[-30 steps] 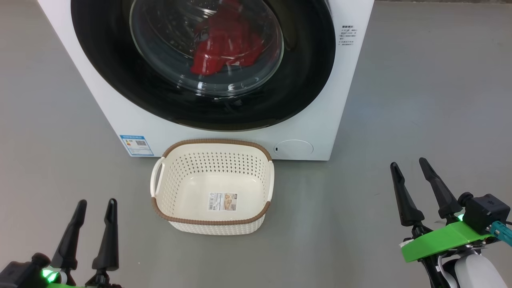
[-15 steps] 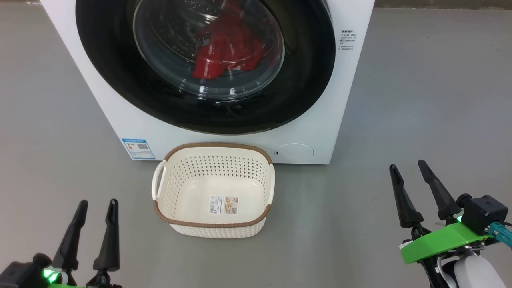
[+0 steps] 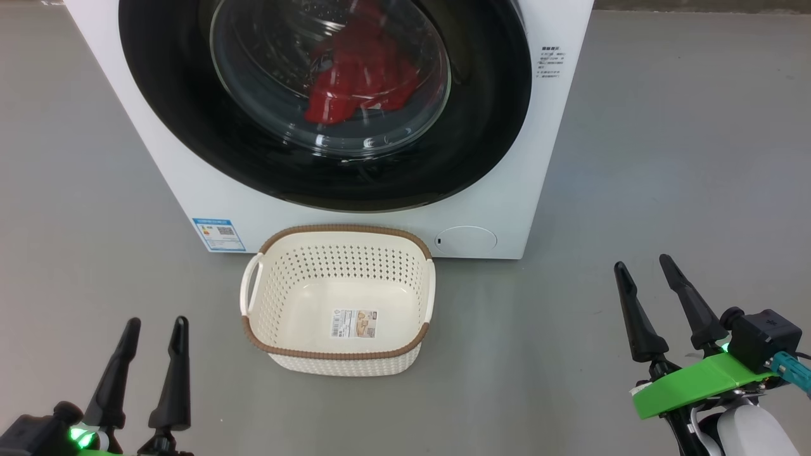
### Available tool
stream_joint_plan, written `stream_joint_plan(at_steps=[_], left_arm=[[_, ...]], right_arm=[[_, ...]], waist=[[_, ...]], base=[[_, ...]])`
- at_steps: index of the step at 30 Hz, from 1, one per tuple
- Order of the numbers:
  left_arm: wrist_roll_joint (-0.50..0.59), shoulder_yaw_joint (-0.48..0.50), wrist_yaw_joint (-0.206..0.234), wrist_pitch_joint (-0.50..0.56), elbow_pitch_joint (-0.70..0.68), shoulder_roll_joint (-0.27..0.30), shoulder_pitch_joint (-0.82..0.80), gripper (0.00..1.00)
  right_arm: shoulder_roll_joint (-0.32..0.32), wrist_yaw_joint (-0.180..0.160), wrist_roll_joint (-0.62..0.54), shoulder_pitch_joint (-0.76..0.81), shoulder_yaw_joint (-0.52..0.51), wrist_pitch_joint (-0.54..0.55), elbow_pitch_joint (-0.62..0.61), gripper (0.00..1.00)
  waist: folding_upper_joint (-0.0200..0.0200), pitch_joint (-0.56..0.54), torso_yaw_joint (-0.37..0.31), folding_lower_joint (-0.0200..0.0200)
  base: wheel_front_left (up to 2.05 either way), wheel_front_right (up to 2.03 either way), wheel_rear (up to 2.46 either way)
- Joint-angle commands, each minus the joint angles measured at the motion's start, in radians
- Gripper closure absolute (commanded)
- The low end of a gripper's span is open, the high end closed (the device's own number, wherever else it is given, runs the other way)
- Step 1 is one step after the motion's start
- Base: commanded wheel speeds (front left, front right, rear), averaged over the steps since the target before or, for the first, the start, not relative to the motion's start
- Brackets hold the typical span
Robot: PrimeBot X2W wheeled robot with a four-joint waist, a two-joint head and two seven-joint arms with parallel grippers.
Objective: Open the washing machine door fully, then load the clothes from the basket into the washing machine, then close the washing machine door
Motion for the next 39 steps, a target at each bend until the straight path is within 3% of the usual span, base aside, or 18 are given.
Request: stream_joint_plan(at_steps=[1,9,10,15,22,26,39], left_arm=[[0.008,0.034,-0.003,-0.008,-0.027,0.022,-0.015,0.00],[-0.004,0.028,-0.003,-0.008,-0.032,0.024,-0.017,0.00],[-0.003,-0.007,0.000,0.000,-0.005,0.000,0.000,1.00],[-0.004,-0.021,0.000,0.002,0.042,-0.035,0.014,1.00],[-0.067,-0.012,0.000,0.019,0.051,-0.040,0.009,1.00],[-0.103,-0.006,0.000,0.028,0.059,-0.043,0.004,1.00],[-0.218,0.013,0.000,0.061,0.085,-0.052,-0.013,1.00]], right_arm=[[-0.010,-0.003,-0.004,0.004,0.023,-0.005,-0.023,0.00],[-0.009,-0.003,-0.006,0.003,0.022,-0.005,-0.023,0.00],[0.000,0.000,0.000,0.000,0.000,0.000,0.000,1.00],[0.017,0.000,0.001,0.022,0.006,0.001,0.049,1.00],[0.023,0.000,0.072,0.027,-0.002,0.021,0.045,1.00],[0.026,0.000,0.113,0.027,-0.007,0.032,0.047,1.00],[0.037,-0.001,0.244,0.028,-0.023,0.071,0.050,1.00]], waist=[[-0.0001,0.000,0.000,0.0000],[-0.0001,0.007,0.001,0.0000],[-0.0001,0.007,0.001,0.0001],[-0.0001,0.007,0.001,0.0000],[-0.0001,0.002,-0.004,0.0023],[-0.0001,0.002,-0.007,0.0003],[-0.0001,-0.004,-0.016,0.0001]], base=[[0.00,0.00,0.00],[0.00,0.00,0.00],[0.00,0.00,0.00],[0.00,0.00,0.00],[0.00,0.00,0.00],[0.00,0.00,0.00],[0.00,0.00,0.00]])
